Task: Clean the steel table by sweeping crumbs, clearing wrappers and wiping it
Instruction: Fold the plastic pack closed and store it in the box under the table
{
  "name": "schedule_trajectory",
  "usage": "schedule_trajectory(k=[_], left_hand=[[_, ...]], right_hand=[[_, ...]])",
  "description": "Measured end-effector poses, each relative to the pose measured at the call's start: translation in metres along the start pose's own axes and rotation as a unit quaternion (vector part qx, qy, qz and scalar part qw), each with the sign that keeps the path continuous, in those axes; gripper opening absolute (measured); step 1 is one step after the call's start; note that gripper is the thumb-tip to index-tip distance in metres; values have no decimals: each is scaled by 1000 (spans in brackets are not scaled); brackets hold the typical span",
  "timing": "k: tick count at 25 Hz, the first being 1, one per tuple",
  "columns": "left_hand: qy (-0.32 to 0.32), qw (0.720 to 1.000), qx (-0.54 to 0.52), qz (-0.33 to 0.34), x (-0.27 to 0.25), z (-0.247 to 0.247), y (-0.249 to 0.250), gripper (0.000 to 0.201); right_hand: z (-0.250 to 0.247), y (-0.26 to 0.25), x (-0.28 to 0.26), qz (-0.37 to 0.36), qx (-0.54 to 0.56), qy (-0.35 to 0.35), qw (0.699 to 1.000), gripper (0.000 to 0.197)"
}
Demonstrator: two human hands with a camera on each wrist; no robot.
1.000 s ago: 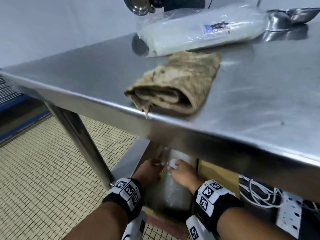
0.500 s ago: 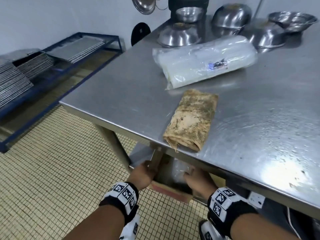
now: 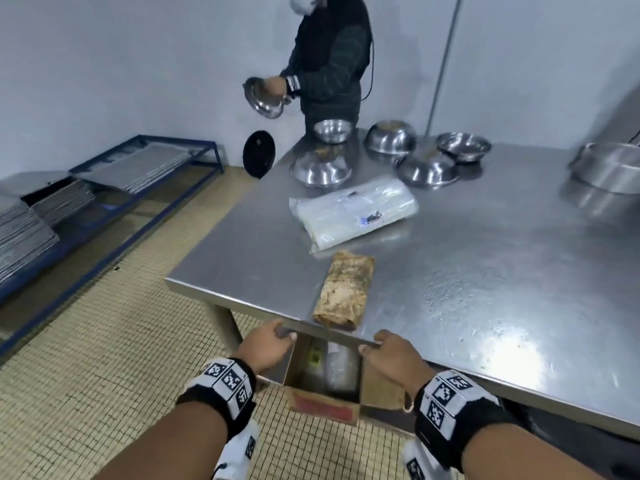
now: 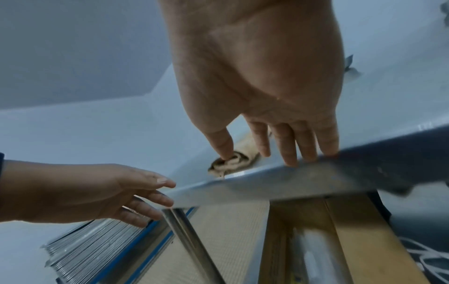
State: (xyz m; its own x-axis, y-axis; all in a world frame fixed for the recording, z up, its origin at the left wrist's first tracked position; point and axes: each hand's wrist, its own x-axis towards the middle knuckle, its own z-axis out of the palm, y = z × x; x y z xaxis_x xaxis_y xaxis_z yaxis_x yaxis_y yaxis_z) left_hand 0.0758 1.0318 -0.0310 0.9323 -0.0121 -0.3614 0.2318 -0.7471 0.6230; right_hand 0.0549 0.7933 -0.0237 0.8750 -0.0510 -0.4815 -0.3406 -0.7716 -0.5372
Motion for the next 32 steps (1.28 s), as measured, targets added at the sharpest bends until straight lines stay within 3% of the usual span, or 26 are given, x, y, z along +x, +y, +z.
schedule_trajectory(k=[3, 10, 17, 24, 28, 29, 31, 32], left_hand=[[17, 1000, 0, 9, 14, -25, 27, 57], [55, 996, 41, 57, 81, -59, 102, 55], [68, 995, 50, 45, 165, -81, 162, 53], [28, 997, 57, 41, 256, -86, 172, 54], [-4, 994, 83, 73, 314, -91, 172, 54], [-8, 992, 92, 84, 329, -94, 171, 53], [-25, 988, 116, 101, 357, -99, 170, 53], [-37, 984, 134, 110, 370, -101, 170, 55]], right_hand=[[-39, -10, 6, -7, 13, 37, 999, 54], [-115, -33, 77, -41, 59, 79, 994, 61], [-170, -60, 164, -45, 81, 98, 991, 49], [-178, -68, 245, 50, 140, 103, 984, 56], [-169, -65, 289, 92, 216, 136, 963, 61], [-167, -67, 296, 105, 239, 141, 955, 57], [-163, -73, 305, 131, 273, 144, 942, 24], [-159, -76, 310, 141, 285, 142, 937, 19]])
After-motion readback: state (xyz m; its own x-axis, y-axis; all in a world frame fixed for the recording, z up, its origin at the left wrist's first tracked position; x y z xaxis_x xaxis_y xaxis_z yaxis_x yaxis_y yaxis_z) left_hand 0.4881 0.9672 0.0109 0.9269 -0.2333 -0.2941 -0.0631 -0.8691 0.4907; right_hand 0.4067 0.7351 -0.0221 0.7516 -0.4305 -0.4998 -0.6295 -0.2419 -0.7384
